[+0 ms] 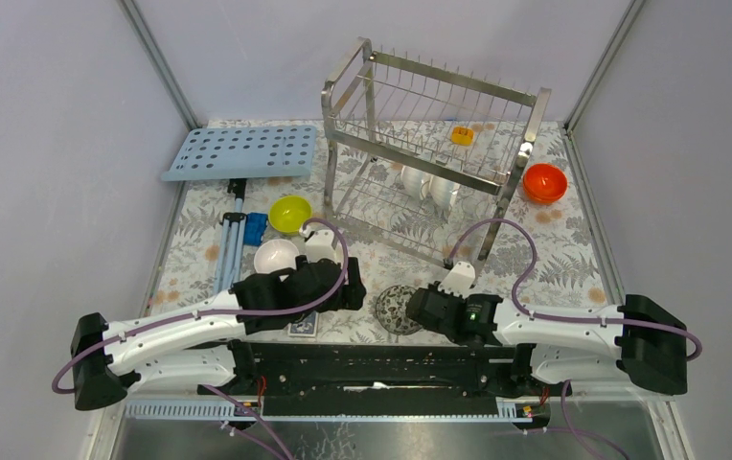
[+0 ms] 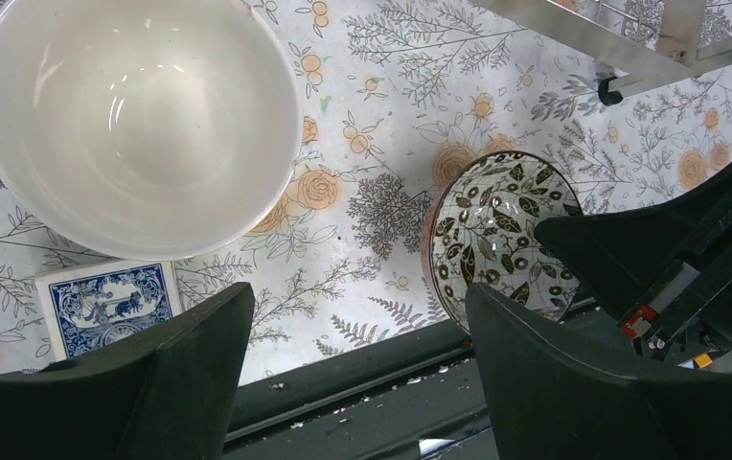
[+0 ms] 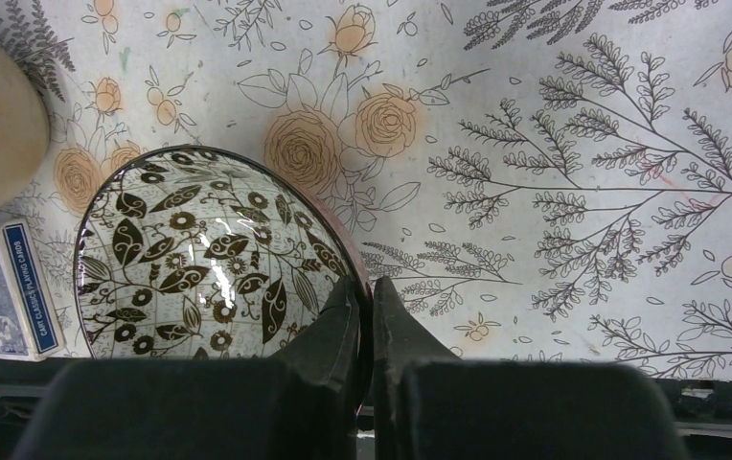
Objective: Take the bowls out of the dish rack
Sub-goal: Place the bowl at the center of the board.
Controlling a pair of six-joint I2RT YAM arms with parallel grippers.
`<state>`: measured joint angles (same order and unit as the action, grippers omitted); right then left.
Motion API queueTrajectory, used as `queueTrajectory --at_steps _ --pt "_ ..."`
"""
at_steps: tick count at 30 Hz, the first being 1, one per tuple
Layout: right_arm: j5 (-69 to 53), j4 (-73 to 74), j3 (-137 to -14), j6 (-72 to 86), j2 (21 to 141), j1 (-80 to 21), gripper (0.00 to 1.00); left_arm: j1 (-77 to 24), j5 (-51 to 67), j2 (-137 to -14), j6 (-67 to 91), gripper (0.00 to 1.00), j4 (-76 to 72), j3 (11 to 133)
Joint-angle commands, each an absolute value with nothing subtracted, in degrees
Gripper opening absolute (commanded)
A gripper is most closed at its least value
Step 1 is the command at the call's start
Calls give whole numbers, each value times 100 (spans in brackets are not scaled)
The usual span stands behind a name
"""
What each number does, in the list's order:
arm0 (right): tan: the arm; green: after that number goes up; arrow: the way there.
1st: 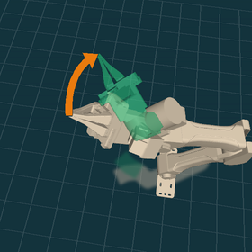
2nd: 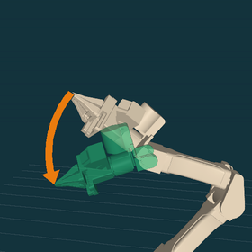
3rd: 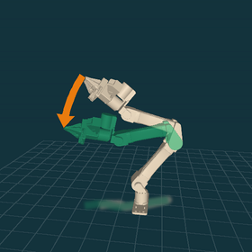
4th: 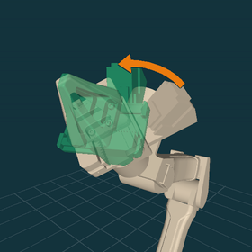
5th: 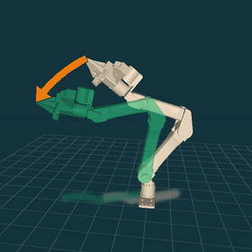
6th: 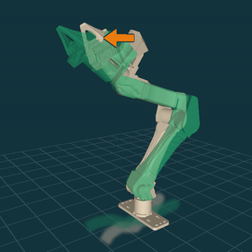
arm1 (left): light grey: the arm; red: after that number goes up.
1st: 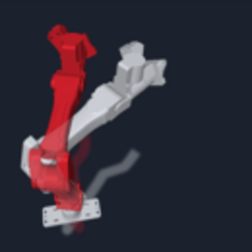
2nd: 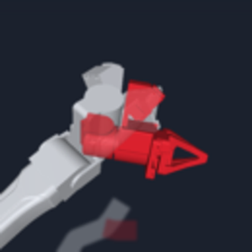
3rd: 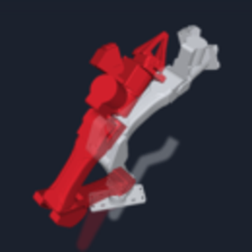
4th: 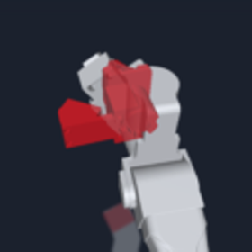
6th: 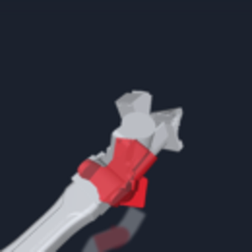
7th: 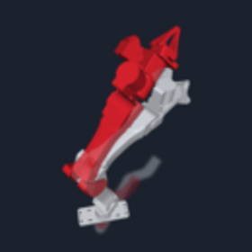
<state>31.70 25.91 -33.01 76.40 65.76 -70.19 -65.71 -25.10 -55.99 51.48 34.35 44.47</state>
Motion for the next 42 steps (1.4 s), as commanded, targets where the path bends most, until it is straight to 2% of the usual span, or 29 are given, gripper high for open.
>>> queueTrajectory --at_steps 1,9,16,25,36,42 --pt "3162 2235 -3404 7818 6652 -6944 1 -6550 -2661 -5538 5263 85 3359 4400" --pt "3089 2196 -3401 7737 6662 -6935 23 -6555 -2658 -5432 5295 85 3351 4320" --pt "3003 2232 -3428 7630 6600 -6932 34 -6552 -2634 -5449 5282 85 3358 4346" --pt "2784 2625 -3600 6998 6078 -6935 58 -6550 -2667 -5379 5233 86 3362 4401" --pt "1445 2457 -4248 3370 4827 -6988 58 -6549 -2752 -5065 5026 87 3148 4519" --pt "1896 3024 -5068 2384 4518 -6983 58 -6548 -2877 -4906 4888 89 3074 4572"
